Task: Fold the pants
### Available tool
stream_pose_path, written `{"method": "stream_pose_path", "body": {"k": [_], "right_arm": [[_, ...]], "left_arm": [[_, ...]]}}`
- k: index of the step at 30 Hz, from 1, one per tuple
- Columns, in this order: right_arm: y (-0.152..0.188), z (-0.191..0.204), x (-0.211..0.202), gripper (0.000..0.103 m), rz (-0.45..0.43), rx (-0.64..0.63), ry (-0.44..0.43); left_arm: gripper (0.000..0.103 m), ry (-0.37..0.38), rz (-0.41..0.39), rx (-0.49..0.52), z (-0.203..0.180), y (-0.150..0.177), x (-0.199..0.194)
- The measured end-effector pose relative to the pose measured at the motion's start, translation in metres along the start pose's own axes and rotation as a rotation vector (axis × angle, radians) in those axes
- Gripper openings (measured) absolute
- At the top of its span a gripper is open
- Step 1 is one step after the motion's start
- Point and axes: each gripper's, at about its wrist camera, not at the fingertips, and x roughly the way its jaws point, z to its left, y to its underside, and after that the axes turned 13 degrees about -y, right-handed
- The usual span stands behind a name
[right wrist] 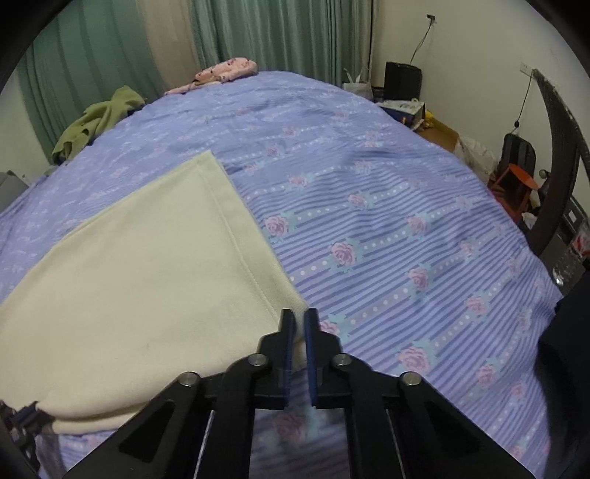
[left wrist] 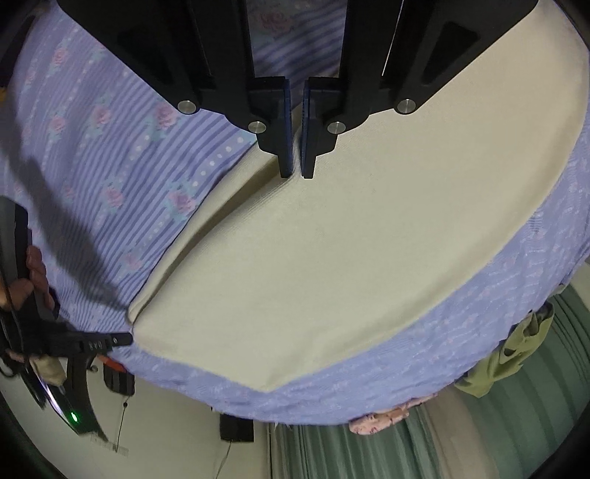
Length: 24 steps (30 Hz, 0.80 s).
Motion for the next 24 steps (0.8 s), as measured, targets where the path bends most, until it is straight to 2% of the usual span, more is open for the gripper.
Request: {"method": "stream_pose_path", "body": {"k": [2,3,6,9,11,12,19,20,22,24], "right_arm": [[0.002,-0.003,-0.015,0.001,-0.031,-0.006,0.037],[0.002,-0.006,-0.016,0.001,-0.035,-0.001,0.039],[0.006,-0.016,-0.012,0.002,-0.014,0.040,0.002],[0.007,-0.015,-0.007,0.017,0.003,0.084,-0.092],[0.005,-0.007,-0.001,0.028,0.004,0.060,-0.093],[0.003,-0.005,0.005,0.029,0.007,0.055,-0.088],[-0.001,-0.006,0.033,0.028,0.043,0.065,-0.047],[-0.002,-0.005,0.033,0.016,0.041,0.057,-0.035],[-0.002,-0.005,0.029,0.010,0.035,0.049,-0.029],[-0.003,-0.003,0.013,0.008,-0.001,0.047,-0.026]], "left_arm": [[0.006,0.000,-0.008,-0.010,0.003,-0.001,-0.006],[0.006,0.013,0.013,-0.014,0.002,-0.001,-0.003],[0.006,-0.001,0.037,0.007,-0.005,0.001,0.007],[0.006,-0.017,0.032,0.015,-0.009,0.003,0.007],[0.006,-0.009,0.038,0.002,-0.007,0.003,0.008],[0.006,-0.009,0.038,0.002,-0.007,0.003,0.008],[0.006,-0.022,0.040,0.019,-0.010,0.001,0.010],[0.006,-0.022,0.041,0.018,-0.011,0.001,0.010],[0.006,-0.023,0.039,0.021,-0.011,0.001,0.009],[0.006,-0.020,0.026,0.019,-0.009,0.000,0.004]]}}
